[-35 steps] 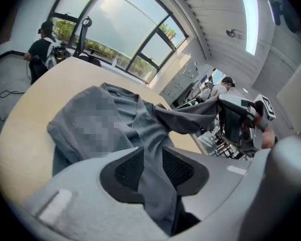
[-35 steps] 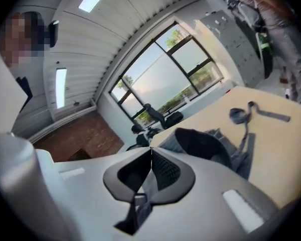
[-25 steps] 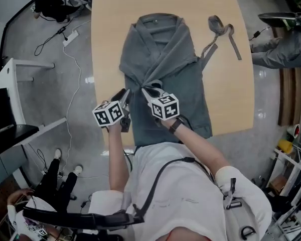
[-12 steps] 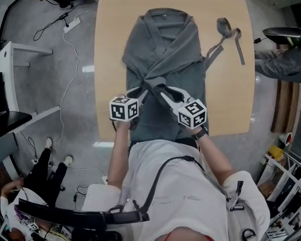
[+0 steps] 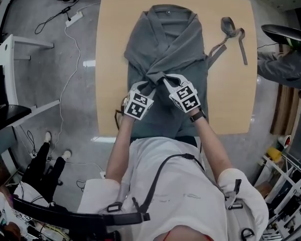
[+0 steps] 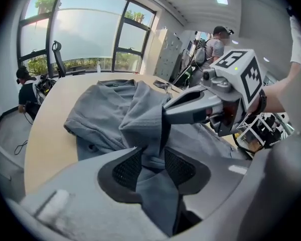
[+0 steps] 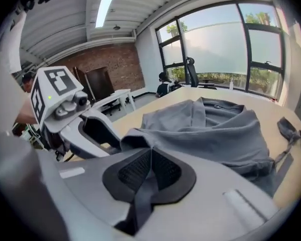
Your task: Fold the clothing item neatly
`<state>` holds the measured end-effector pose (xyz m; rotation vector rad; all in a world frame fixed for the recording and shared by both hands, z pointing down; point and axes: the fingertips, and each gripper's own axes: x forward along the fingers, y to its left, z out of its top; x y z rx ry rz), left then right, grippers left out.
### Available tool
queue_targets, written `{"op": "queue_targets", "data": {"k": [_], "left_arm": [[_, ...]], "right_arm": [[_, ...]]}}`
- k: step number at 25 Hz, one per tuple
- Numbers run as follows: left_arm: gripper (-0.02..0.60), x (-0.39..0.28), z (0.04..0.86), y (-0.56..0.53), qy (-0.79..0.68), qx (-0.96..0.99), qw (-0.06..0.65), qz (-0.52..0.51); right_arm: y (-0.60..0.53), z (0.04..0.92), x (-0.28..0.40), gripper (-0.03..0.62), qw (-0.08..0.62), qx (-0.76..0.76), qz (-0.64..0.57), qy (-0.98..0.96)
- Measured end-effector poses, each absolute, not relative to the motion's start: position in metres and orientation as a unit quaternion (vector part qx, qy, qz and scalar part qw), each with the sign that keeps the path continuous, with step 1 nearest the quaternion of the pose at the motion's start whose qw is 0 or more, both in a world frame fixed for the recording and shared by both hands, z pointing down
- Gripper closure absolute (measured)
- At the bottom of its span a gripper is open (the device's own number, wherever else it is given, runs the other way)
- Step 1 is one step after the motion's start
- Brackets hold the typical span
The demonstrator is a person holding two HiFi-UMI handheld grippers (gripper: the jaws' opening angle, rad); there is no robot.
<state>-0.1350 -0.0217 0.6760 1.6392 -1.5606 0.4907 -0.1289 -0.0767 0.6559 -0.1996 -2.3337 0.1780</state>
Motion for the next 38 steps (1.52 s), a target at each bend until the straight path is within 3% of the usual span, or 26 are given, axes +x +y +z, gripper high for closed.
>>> {"op": "queue_targets", "data": {"k": [6, 11, 22, 23, 25, 29, 32, 38], "left_arm": [[0.399, -0.133, 0.657, -0.034, -0.643, 0.647, 0.367, 0.180], [0.383, -0.110, 0.632, -0.054, -0.629, 0.690, 0.330, 0.138], [0.387, -0.089, 0.623, -0.070, -0.615, 0.698, 0.358, 0.088], [0.392, -0.091, 0.620, -0.071, -0.617, 0.697, 0.357, 0.080], [0.555, -0.105, 0.611, -0.072, -0.637, 0.686, 0.344, 0.072], [0.561, -0.149, 0.573, -0.069, -0.656, 0.690, 0.297, 0.078], [0.561, -0.189, 0.529, -0.065, -0.644, 0.722, 0.210, 0.142], [0.559, -0.212, 0.523, -0.040, -0.507, 0.747, 0.056, 0.426]], "right_arm": [[-0.093, 0.585, -0.124, 0.582, 0.322, -0.021, 0.171, -0.931], [-0.098, 0.558, -0.116, 0.582, 0.299, -0.007, 0.188, -0.936], [-0.108, 0.538, -0.110, 0.581, 0.257, 0.042, 0.244, -0.934], [-0.108, 0.536, -0.111, 0.582, 0.251, 0.045, 0.247, -0.935], [-0.110, 0.530, -0.111, 0.581, 0.243, 0.055, 0.246, -0.937], [-0.118, 0.506, -0.105, 0.582, 0.215, 0.075, 0.275, -0.934], [-0.097, 0.495, -0.105, 0.586, 0.192, 0.064, 0.353, -0.913], [-0.003, 0.541, -0.130, 0.585, 0.217, 0.043, 0.455, -0.863]]}}
